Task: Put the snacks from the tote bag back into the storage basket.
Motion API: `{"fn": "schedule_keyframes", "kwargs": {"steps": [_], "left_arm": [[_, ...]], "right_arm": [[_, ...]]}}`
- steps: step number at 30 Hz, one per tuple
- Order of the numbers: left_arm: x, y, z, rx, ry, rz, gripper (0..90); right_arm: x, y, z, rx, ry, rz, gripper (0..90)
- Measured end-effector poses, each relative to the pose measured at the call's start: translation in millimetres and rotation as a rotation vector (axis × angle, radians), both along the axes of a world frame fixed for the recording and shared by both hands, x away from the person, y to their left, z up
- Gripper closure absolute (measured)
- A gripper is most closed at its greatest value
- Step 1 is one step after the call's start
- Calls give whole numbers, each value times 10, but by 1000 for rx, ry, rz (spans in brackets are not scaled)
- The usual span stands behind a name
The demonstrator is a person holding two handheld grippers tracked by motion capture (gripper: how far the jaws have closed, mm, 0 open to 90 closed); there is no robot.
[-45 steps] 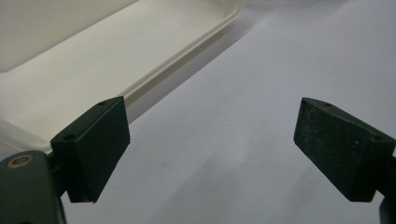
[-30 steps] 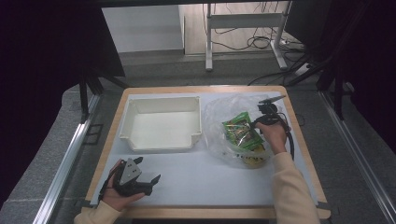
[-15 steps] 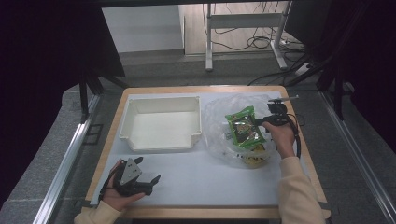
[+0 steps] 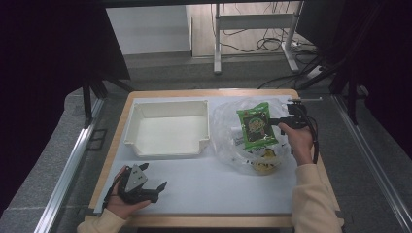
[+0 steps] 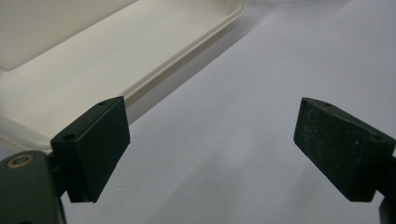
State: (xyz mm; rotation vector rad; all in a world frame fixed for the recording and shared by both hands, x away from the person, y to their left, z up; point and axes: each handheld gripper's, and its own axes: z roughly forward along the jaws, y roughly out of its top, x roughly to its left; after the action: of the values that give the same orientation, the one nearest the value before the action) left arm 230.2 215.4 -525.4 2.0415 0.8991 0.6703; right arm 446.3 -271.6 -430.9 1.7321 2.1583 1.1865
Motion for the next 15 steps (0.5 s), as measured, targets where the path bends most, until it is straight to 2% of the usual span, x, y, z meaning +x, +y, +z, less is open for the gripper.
{"fn": "schedule_keyframes", "kwargs": {"steps": [15], "left_arm": [[-4,-6,-1,4,-4,-2,105]], "right_arm": [[-71,-3,110,71,-75,31,896]]}}
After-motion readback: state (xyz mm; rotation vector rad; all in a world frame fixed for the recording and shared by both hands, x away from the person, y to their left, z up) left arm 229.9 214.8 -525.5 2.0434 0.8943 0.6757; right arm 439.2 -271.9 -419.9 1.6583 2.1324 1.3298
